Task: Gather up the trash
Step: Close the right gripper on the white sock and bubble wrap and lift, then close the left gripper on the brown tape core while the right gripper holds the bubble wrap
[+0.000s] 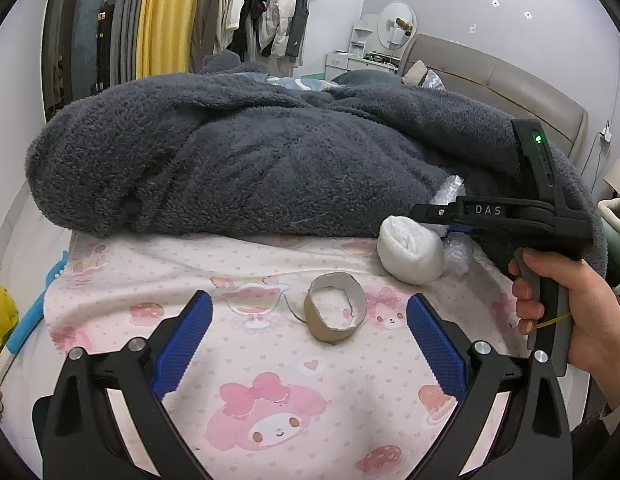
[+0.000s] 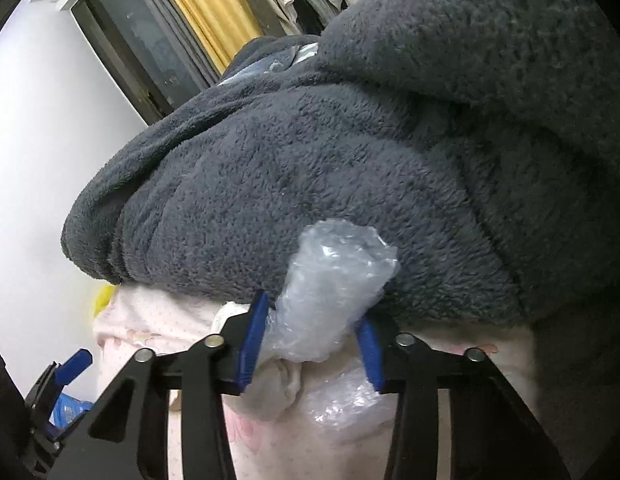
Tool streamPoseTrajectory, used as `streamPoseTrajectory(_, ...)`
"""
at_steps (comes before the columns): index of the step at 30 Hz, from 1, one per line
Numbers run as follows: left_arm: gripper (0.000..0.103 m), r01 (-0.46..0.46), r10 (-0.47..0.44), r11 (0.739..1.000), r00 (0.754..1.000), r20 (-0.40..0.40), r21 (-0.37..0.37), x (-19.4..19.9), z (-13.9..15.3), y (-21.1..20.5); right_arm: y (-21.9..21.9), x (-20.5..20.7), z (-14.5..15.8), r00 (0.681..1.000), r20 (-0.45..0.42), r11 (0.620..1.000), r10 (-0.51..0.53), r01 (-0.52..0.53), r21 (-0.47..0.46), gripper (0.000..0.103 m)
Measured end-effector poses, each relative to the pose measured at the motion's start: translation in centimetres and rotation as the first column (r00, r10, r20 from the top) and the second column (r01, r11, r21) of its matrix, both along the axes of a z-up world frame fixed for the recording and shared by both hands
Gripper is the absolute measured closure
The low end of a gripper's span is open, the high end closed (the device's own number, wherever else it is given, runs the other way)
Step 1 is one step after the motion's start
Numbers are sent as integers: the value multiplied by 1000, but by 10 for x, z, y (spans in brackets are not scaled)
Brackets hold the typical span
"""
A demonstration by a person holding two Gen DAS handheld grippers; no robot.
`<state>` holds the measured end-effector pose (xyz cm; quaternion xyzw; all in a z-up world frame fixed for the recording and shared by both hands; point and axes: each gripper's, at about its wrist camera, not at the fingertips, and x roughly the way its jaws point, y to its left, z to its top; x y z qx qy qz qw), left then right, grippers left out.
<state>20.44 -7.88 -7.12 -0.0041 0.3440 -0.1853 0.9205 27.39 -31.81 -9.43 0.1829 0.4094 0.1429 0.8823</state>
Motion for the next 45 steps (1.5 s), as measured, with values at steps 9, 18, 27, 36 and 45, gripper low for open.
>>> streamPoseTrajectory(9,6,-7,8,1000,999,-41,15,10,-14,-15,-5,-9,16,998,60,1000,17,-17,-2,63)
streamPoseTrajectory(18,25,17,-12,997,997,-72,72,19,-27,-37,-1,-22,31,986,143,996,88,-82,-45,63)
streamPoseTrajectory(27,41,10,3,991,995,-100,137,33,-41,-46,-8,-30,31,980,151,990,131,-121,-78,63)
streamPoseTrajectory(36,57,5,12,988,994,-111,154,35,-42,-48,-14,-35,33,977,153,987,145,-133,-86,63)
streamPoseTrajectory(45,59,16,-4,993,995,-102,115,23,-32,-38,3,-36,45,970,172,982,173,-158,-100,63)
